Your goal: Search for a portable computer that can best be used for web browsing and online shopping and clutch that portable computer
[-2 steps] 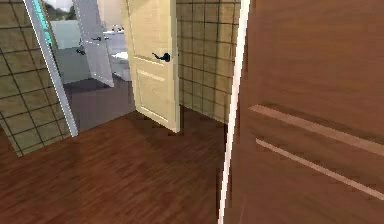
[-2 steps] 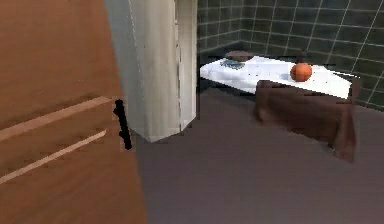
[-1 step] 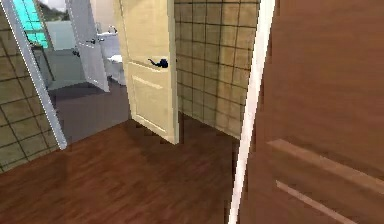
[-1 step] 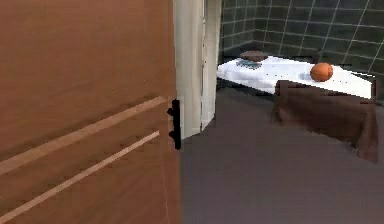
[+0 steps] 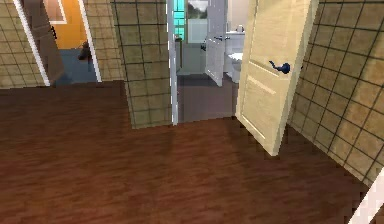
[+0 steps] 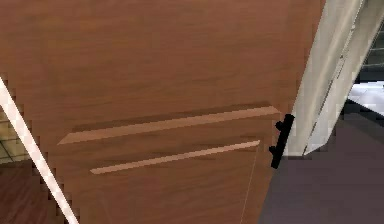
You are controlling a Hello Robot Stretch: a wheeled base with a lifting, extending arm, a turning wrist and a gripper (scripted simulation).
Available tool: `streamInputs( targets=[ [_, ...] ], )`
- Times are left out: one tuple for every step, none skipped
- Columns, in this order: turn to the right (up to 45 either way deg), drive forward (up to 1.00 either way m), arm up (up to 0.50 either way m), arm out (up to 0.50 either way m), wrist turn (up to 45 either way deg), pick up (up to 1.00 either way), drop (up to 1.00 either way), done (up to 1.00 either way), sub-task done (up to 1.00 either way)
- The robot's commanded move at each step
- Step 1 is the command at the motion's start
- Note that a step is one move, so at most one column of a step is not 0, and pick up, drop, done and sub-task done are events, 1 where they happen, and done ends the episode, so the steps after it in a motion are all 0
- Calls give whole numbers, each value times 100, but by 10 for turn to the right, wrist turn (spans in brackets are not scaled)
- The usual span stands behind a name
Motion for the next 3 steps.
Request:
streamInputs(
  targets=[
    [0, 5, 0, 0, 0, 0, 0, 0, 0],
    [30, 0, 0, 0, 0, 0, 0, 0, 0],
    [0, 100, 0, 0, 0, 0, 0, 0, 0]
  ],
)
